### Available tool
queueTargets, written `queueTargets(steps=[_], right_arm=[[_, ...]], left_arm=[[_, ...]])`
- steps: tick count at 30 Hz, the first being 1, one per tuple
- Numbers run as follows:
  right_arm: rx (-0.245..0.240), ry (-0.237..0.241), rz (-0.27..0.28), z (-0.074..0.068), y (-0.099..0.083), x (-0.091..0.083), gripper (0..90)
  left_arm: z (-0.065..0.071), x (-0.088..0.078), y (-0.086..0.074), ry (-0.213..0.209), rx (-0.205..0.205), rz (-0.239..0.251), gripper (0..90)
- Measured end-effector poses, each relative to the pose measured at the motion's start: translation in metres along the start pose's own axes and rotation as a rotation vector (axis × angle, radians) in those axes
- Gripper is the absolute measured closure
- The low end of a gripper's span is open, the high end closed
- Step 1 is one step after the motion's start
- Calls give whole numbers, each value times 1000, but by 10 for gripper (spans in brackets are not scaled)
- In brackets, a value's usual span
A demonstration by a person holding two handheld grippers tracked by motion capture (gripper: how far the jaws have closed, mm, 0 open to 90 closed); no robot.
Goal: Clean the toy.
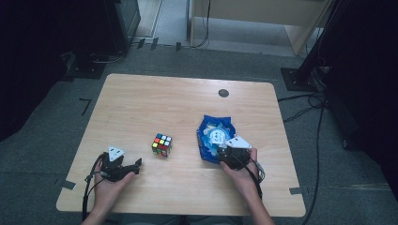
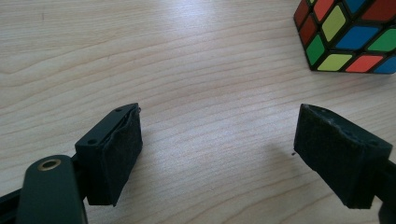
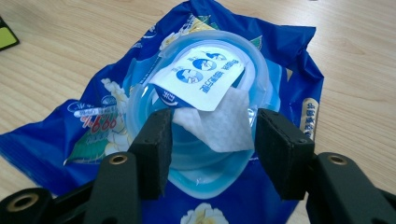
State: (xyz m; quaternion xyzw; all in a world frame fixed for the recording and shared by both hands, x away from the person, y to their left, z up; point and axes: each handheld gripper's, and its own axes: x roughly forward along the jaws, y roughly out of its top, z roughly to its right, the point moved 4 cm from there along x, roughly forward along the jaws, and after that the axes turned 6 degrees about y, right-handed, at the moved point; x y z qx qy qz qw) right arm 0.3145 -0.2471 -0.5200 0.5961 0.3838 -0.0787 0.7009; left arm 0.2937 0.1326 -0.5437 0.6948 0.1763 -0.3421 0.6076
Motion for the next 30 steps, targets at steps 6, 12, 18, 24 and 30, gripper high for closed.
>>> queueTargets(steps=[6, 12, 18, 24, 30], right_arm=[[-33, -26, 10, 0, 1, -1, 738], [-39, -31, 37, 1, 3, -6, 900], [-32, -49, 126, 3, 12, -19, 900], [-17, -71, 185, 7, 13, -32, 895], [13, 11, 103, 6, 3, -22, 574]], left_arm=[[0, 0, 0, 3, 2, -1, 155], [1, 0, 0, 5, 3, -3, 156], [0, 0, 0, 3, 2, -2, 156], [0, 0, 0, 1, 2, -2, 156], [1, 0, 0, 1, 4, -3, 156]])
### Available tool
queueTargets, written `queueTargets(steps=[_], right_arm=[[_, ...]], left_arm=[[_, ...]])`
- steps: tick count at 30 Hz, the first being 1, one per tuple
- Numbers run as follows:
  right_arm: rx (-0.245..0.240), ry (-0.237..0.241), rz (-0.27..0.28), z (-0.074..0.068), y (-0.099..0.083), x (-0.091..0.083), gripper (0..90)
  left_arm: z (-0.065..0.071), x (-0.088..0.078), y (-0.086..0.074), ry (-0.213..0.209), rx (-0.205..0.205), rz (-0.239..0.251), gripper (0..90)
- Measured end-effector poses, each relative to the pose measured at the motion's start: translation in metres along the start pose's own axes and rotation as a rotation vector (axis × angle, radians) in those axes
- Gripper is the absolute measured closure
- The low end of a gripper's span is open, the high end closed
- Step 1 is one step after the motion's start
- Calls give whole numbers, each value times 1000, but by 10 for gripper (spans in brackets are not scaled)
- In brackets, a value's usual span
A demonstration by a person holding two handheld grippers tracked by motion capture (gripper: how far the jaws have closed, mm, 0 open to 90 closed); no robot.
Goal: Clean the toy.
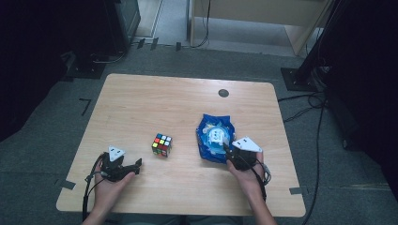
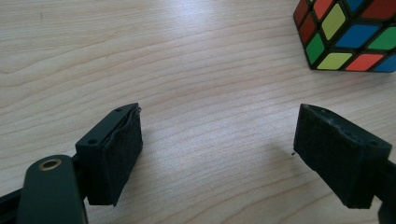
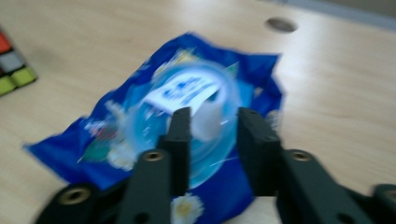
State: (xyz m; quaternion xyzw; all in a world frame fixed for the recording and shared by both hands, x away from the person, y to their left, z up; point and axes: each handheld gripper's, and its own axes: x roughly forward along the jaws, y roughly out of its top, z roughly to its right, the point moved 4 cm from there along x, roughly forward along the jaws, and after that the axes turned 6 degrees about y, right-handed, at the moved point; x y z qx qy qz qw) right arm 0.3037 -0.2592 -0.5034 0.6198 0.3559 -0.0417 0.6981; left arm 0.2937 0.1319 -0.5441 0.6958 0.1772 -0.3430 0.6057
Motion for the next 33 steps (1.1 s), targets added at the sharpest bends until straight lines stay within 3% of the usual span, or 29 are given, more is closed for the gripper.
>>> queueTargets(steps=[2, 4, 7, 9, 13, 18, 21, 27, 33], right_arm=[[-35, -8, -24, -6, -2, 7, 462], [-34, -17, -40, -8, -2, 13, 401], [-35, -30, -61, -8, -1, 21, 386], [-33, -71, -71, -6, -2, 25, 409], [-43, -88, -71, -5, -1, 27, 481], [-74, -73, -60, -8, -1, 27, 597], [-92, -88, -49, -9, 0, 27, 664], [-83, -88, -32, -7, 1, 25, 861], [-77, -72, 8, -8, 4, 21, 900]], left_arm=[[0, 0, 0, 0, 0, 0, 156], [0, 0, 0, -1, 0, 0, 156], [0, 0, 0, -1, 0, -1, 156], [0, 0, 0, -1, 1, -1, 156], [0, 0, 0, 1, 2, -2, 156], [1, 0, -1, 3, 4, -4, 156], [1, 0, -1, 5, 5, -4, 157], [1, 0, -1, 5, 4, -4, 157], [1, 0, 0, 3, 2, -4, 157]])
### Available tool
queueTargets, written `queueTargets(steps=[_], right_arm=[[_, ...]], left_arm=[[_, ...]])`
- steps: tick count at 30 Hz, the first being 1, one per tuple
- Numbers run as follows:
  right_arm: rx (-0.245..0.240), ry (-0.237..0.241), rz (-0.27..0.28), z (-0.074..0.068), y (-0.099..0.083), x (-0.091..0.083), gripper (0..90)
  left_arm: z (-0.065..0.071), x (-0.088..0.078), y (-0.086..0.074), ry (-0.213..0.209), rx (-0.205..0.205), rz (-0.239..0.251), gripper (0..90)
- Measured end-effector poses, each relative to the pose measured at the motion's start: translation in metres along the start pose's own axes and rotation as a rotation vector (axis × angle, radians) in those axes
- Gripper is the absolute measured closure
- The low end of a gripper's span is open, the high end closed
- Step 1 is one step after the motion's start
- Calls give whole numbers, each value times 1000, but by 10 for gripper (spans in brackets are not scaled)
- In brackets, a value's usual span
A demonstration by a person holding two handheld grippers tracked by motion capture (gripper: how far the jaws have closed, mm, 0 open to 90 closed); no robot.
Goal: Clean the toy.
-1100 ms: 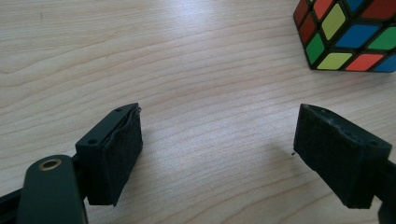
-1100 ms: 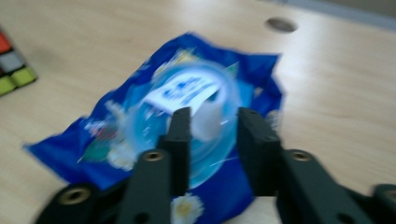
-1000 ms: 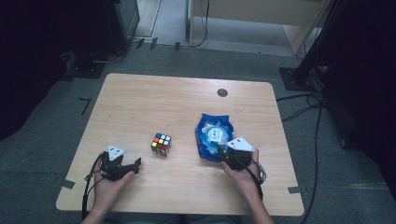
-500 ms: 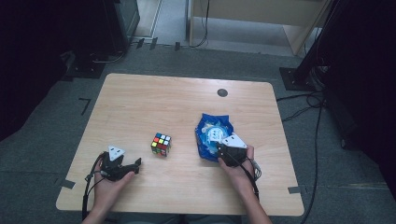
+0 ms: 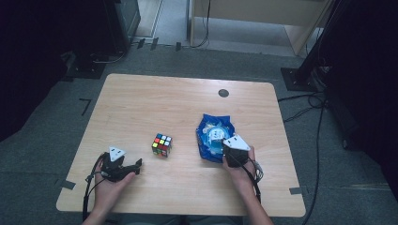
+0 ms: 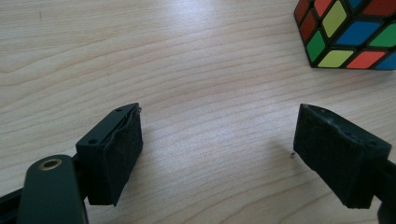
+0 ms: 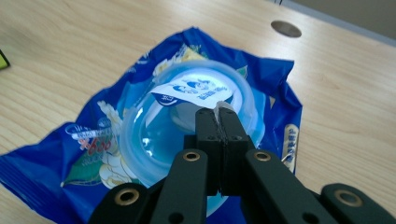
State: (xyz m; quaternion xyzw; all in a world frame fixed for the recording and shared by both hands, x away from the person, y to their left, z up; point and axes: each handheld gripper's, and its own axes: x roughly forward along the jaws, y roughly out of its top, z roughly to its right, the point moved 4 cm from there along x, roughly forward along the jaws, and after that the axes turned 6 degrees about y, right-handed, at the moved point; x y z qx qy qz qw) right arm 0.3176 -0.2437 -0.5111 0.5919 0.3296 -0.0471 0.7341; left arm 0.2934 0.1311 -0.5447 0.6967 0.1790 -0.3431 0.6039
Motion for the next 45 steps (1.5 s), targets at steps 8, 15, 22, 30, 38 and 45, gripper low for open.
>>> queueTargets(steps=[8, 15, 22, 30, 38, 45], right_arm=[[31, -34, 116, 10, 15, -25, 900], [76, -130, 258, 36, 30, -68, 900], [98, -102, 254, 46, 28, -75, 900], [74, 16, 267, 21, 44, -61, 900], [58, 0, 350, 28, 55, -88, 900], [80, -4, 88, 49, -4, -77, 852]], left_arm=[[0, 0, 0, -1, 1, 0, 157], [0, 0, 0, -1, 2, 0, 157], [0, 1, 0, 0, 5, 0, 157], [0, 1, 0, 0, 4, 0, 158], [0, 0, 0, -4, 5, 0, 158], [1, 1, 0, 3, 6, 0, 158]])
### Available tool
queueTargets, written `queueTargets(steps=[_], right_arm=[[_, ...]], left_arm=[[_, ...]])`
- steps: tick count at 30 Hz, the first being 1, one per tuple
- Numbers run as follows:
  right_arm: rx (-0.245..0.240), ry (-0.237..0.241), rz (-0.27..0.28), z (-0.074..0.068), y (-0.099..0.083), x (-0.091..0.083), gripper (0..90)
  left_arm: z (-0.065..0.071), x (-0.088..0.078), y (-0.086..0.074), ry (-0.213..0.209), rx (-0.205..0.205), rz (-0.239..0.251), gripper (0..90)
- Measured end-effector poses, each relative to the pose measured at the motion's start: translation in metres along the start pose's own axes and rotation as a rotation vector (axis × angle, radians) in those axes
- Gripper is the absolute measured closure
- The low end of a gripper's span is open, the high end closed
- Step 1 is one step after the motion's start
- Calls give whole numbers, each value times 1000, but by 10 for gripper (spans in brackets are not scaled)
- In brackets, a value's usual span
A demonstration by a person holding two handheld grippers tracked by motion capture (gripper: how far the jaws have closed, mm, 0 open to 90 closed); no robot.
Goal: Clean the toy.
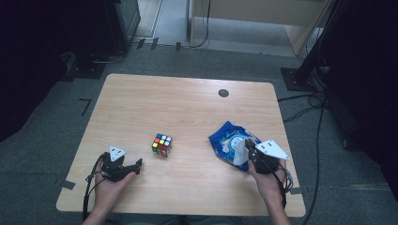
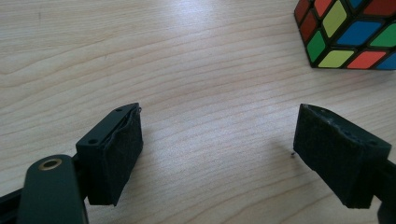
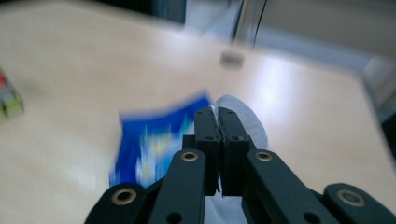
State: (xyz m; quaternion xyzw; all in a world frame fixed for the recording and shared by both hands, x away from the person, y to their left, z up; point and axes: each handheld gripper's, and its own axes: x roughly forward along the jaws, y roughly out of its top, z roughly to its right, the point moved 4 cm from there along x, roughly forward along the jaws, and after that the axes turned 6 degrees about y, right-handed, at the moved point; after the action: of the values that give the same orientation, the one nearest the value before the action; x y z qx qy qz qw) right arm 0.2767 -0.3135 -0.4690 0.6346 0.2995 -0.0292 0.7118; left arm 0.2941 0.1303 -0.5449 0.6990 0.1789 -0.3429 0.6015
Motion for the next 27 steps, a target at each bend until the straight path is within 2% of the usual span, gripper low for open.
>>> queueTargets(steps=[1, 3, 4, 5, 7, 8, 11, 13, 14, 16, 18, 22, 25, 27], right_arm=[[5, 16, -45, 1, -9, 2, 803], [23, 55, -117, 1, -24, 6, 635], [15, 36, -146, 1, -31, 9, 527], [11, 32, -155, 0, -35, 10, 494], [23, 28, -174, -1, -43, 16, 460], [28, 29, -167, -2, -44, 18, 461], [37, 36, -162, -7, -45, 27, 455], [40, 19, -163, -11, -44, 35, 453], [46, -5, -162, -12, -43, 40, 456], [57, -22, -152, -14, -40, 46, 474], [74, -41, -133, -16, -36, 53, 575], [86, -65, -93, -22, -28, 69, 710], [96, -45, -75, -28, -22, 81, 824], [92, -12, -60, -32, -17, 86, 878]], left_arm=[[0, 0, 0, 2, 1, 0, 158], [0, 0, 0, 5, 2, -1, 158], [0, 0, 0, 6, 2, -1, 158], [0, 0, 0, 6, 2, -2, 158], [0, 0, 0, 4, 2, -1, 158], [0, 0, 0, 4, 2, -1, 158], [0, 0, 0, 1, 3, -1, 158], [0, 0, 0, -2, 1, -1, 158], [0, 0, 0, -2, 2, -1, 158], [0, 0, 0, -2, 5, -1, 158], [0, 1, 0, -2, 3, 1, 158], [0, 1, 1, -2, 3, 1, 158], [0, 1, 1, -2, 3, 0, 158], [0, 0, 1, -6, 1, -3, 158]])
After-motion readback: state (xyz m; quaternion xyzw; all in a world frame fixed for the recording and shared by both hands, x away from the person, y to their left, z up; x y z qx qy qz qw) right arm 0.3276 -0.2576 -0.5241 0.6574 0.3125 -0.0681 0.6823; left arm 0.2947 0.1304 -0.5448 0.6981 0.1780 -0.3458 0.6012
